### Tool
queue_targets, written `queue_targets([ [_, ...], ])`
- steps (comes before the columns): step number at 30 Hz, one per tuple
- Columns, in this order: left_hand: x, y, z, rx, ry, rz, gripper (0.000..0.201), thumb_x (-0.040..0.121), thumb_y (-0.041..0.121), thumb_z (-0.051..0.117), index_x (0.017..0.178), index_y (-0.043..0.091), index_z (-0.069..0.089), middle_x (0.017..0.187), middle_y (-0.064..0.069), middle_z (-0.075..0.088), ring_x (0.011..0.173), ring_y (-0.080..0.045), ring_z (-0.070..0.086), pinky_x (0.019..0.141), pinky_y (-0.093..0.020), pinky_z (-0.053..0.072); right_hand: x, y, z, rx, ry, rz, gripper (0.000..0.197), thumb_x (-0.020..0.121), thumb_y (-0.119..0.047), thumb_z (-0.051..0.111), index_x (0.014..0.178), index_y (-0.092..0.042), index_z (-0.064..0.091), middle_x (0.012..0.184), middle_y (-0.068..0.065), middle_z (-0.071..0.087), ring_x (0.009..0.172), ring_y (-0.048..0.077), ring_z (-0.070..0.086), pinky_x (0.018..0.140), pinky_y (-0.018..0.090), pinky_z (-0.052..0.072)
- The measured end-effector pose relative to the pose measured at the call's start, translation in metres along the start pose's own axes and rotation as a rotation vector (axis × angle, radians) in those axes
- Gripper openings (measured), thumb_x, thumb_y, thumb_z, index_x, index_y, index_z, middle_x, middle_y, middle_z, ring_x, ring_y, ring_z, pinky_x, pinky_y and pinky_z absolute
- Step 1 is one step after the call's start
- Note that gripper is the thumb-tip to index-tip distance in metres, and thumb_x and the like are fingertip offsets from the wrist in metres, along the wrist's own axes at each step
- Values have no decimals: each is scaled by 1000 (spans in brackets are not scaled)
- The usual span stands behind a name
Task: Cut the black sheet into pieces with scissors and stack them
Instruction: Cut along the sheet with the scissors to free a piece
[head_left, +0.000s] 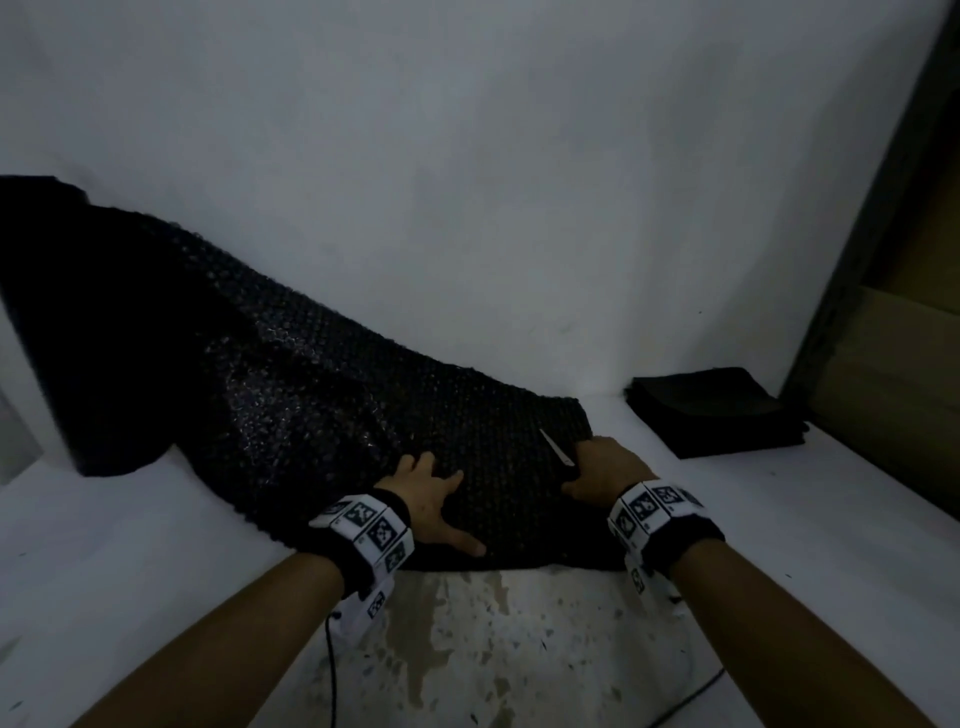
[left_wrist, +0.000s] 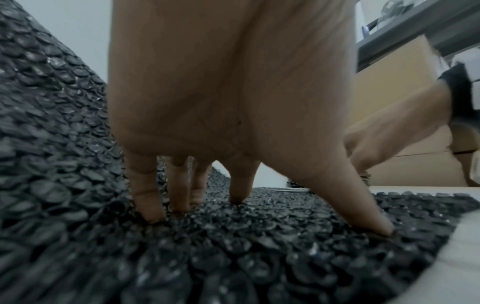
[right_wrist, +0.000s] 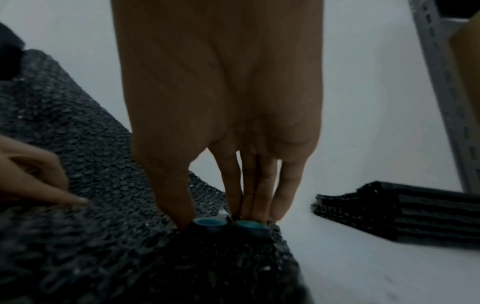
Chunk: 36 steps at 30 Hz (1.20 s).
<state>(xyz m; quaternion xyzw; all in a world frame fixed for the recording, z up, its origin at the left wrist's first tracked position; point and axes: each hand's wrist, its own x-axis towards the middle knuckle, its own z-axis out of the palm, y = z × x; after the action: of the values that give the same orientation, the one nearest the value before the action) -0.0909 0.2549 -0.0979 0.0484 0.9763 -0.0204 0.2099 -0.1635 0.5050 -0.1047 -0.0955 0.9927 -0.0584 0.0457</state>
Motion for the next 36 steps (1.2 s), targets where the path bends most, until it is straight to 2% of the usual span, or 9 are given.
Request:
queue_targets([
  [2,2,3,0,-5,16,1,123,64,92,55,158,35,2,159,-7,5,143,-38,8,117,-54,25,1,2,0,-44,32,24,37,86,-38,69,72,-18,42,111,10,63,95,22,61,70,28,49],
  [6,6,7,0,-3,23,-1,123,64,92,54,158,35,0,159,-7,4,143,-37,8,118,-54,25,2,2,-6,-45,-17,48,36,85,-40,73,84,-12,52,115,12,60,103,25,62,73,28,47],
  [11,9,9,-4,20,-4,-3,125,64,93,53,158,32,-2,160,-6,2,144,-39,7,117,-56,25,5,5,-11,-74,-35,57,47,81,-37,79,69,-18,37,101,9,60,89,20,59,62,25,43],
  [16,7,12,-2,14,14,5,124,65,92,53,159,31,-1,161,-8,1,145,-39,6,117,-56,25,-3,8,-11,-80,-85,42,41,86,-34,75,110,-6,58,119,10,53,110,25,58,82,28,49],
  [18,7,12,-2,9,11,5,124,65,92,53,159,31,-2,162,-8,-2,145,-39,4,117,-56,24,-5,11,-10,-81,-33,49,19,92,-23,67,86,-10,54,114,10,58,102,24,60,75,27,48],
  [22,6,14,-5,8,3,-1,124,67,90,54,159,30,-3,162,-9,-3,146,-40,2,117,-57,23,-6,16,-12,-1,66,68,37,94,-12,56,62,-14,37,89,8,60,80,22,59,60,23,38],
  [25,8,16,-5,8,4,-4,123,67,90,54,159,28,-1,161,-10,0,145,-41,4,116,-57,25,-15,1,-23,171,28,17,23,94,-19,56,75,-10,47,86,9,60,74,23,58,55,25,42],
  [29,11,19,-7,5,13,-11,124,66,90,54,159,26,3,158,-11,6,143,-41,9,115,-57,27,-27,-26,-19,169,-135,-88,23,94,-15,54,115,-5,52,113,19,62,97,33,65,79,37,56],
  [36,-8,3,-22,-60,-38,97,113,74,80,61,159,30,7,160,-8,16,145,-31,22,119,-42,26,-30,-36,-7,-82,-83,-56,29,96,-16,55,123,-5,54,128,22,52,113,37,58,91,38,51],
])
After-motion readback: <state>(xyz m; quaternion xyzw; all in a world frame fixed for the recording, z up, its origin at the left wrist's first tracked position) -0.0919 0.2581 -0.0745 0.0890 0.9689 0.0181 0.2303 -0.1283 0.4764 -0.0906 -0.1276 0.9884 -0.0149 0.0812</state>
